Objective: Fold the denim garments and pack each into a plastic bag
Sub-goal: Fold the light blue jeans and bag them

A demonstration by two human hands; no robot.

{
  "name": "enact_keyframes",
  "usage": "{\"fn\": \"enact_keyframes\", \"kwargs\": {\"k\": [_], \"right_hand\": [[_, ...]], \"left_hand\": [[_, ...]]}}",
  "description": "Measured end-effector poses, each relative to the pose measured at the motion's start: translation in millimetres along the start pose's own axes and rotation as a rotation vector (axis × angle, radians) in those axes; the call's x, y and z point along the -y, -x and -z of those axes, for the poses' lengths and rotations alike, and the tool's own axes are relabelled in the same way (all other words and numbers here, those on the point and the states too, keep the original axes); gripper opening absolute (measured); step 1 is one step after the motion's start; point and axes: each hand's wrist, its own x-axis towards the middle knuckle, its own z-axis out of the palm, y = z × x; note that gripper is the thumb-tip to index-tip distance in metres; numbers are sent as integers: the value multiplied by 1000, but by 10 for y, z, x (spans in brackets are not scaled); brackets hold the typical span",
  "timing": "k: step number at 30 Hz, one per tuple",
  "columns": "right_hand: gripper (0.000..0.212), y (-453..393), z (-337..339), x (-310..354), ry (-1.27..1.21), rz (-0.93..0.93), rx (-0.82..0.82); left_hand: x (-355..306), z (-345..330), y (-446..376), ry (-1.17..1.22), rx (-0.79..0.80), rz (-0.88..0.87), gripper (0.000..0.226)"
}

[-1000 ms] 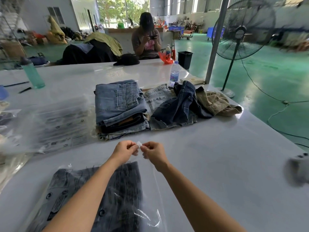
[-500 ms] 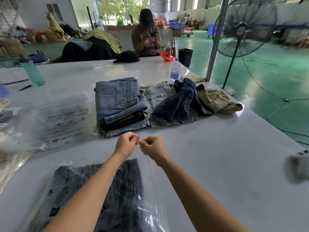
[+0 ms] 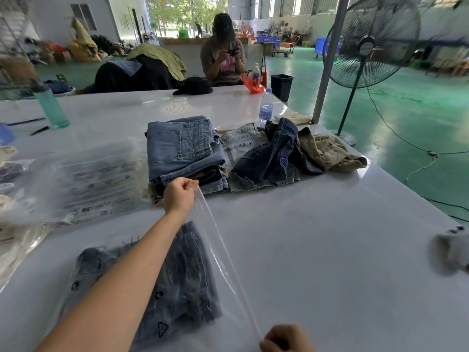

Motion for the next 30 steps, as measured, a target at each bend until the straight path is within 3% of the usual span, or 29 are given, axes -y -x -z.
{"fn": "enact_keyframes", "kwargs": {"k": [2, 5, 7, 9, 10, 13, 17, 18, 20, 22, 25, 26, 28, 30], "right_hand": [[30, 156, 25, -108, 50, 35, -68], [21, 12, 181, -17, 108, 64, 27], [18, -268, 292, 142, 278, 169, 156], [27, -570, 265, 328, 421, 205, 252], [29, -740, 229, 437, 443, 246, 216], [37, -1125, -13, 857, 413, 455, 59], [60, -1475, -426, 1414, 590, 620, 99], [67, -1496, -521, 1502, 659, 604, 153], [83, -1458, -705, 1568, 685, 486, 324], [89, -1329, -850, 1545, 479, 282, 540], [68, -1106, -995, 1437, 107, 29, 735], [62, -1042, -1037, 1402, 72, 5, 758], [49, -929, -1070, 1385, 30, -36, 796], [36, -830, -1085, 1386, -100, -106, 892]], "left_hand": [[-14, -76, 148, -69, 80, -22, 21], [146, -8, 521, -231, 156, -73, 33], [444, 117, 918, -510, 229, -152, 46], [775, 198, 1448, -814, 441, -190, 62], [910, 194, 1690, -901, 575, -198, 65], [1088, 219, 2054, -961, 777, -210, 54], [1104, 614, 2185, -925, 922, -142, 35], [1161, 742, 2252, -909, 904, -105, 37], [1147, 1135, 2369, -530, 666, 149, 45], [1150, 1611, 2364, -272, 458, 304, 45], [1344, 2162, 2233, -482, -98, 284, 25], [1403, 2275, 2168, -584, -216, 397, 48], [1500, 2292, 2046, -498, -212, 721, 92], [1528, 2204, 1928, -211, -118, 897, 101]]}}
